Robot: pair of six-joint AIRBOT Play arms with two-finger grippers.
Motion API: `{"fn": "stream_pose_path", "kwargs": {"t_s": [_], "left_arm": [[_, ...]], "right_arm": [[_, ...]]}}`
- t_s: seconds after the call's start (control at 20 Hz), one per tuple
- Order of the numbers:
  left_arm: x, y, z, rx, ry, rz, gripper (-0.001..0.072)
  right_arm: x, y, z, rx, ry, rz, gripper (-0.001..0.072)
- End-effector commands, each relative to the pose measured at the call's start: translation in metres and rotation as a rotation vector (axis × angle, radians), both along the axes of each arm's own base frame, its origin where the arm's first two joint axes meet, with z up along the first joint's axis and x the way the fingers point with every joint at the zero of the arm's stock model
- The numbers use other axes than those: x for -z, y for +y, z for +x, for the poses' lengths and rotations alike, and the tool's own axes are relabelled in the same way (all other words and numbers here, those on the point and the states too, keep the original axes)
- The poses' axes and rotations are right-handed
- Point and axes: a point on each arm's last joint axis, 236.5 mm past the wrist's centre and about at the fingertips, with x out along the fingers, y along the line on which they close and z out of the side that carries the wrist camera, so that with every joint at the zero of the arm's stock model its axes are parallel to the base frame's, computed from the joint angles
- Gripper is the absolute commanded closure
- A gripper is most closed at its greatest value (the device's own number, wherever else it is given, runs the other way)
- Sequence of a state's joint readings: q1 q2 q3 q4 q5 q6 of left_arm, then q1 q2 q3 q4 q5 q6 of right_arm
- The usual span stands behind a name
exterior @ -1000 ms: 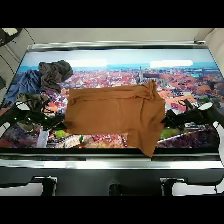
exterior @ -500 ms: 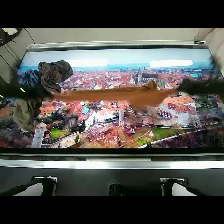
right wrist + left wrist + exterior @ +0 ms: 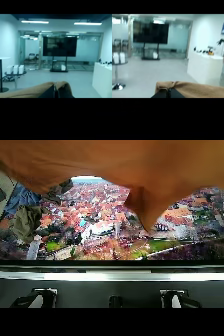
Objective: Fold the shirts.
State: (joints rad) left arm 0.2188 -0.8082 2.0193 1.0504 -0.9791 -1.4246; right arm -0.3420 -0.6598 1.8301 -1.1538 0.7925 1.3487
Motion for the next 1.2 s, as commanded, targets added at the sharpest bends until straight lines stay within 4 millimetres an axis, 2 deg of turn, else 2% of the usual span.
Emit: {"fn": "stream_pose_path", "kwargs": {"t_s": [0.0,0.1,0.2,0.25,0.35,0.4,0.45,0.6,0.65,0.7,0.8,0.9,0.95,1.05,1.15], "left_arm": [[-0.025,-0.006,-0.049,-0.014,-0.110,-0.001,0.0679],[-0.018,-0.006,-0.042,-0.014,-0.078,0.004,0.0680],[-0.004,-0.002,-0.026,-0.023,-0.015,0.016,0.0680],[0.007,0.001,-0.013,-0.026,0.033,0.022,0.0680],[0.044,0.005,0.023,-0.014,0.182,0.026,0.0680],[0.073,0.009,0.047,-0.004,0.287,0.023,0.0679],[0.118,0.013,0.076,0.011,0.440,0.018,0.0679],[0.267,0.026,0.142,0.055,0.861,-0.015,0.0679],[0.316,0.031,0.160,0.064,0.969,-0.034,0.0679],[0.369,0.035,0.176,0.063,1.075,-0.076,0.0679],[0.461,0.044,0.204,0.049,1.237,-0.147,0.0679],[0.530,0.049,0.231,0.040,1.346,-0.193,0.0679],[0.554,0.048,0.247,0.041,1.368,-0.221,0.0679],[0.585,0.041,0.282,0.065,1.372,-0.318,0.0679],[0.599,0.035,0.315,0.082,1.340,-0.391,0.0679]], "right_arm": [[-0.006,-0.001,-0.048,0.084,-0.035,-0.019,0.0672],[-0.005,-0.001,-0.047,0.080,-0.033,-0.012,0.0672],[0.000,-0.004,-0.038,0.077,-0.005,-0.001,0.0672],[0.009,-0.007,-0.027,0.076,0.042,0.004,0.0672],[0.055,-0.014,0.014,0.052,0.250,0.045,0.0673],[0.093,-0.018,0.041,0.025,0.413,0.081,0.0673],[0.142,-0.018,0.071,-0.022,0.612,0.139,0.0673],[0.306,-0.026,0.135,-0.112,1.216,0.250,0.0674],[0.358,-0.023,0.154,-0.136,1.360,0.271,0.0674],[0.400,-0.019,0.177,-0.148,1.435,0.290,0.0674],[0.472,-0.019,0.237,-0.108,1.454,0.343,0.0674],[0.521,-0.019,0.289,-0.077,1.424,0.489,0.0674],[0.539,-0.014,0.313,-0.096,1.386,0.578,0.0674],[0.561,-0.005,0.350,-0.142,1.303,0.730,0.0674],[0.575,-0.005,0.377,-0.151,1.218,0.846,0.0674]]}}
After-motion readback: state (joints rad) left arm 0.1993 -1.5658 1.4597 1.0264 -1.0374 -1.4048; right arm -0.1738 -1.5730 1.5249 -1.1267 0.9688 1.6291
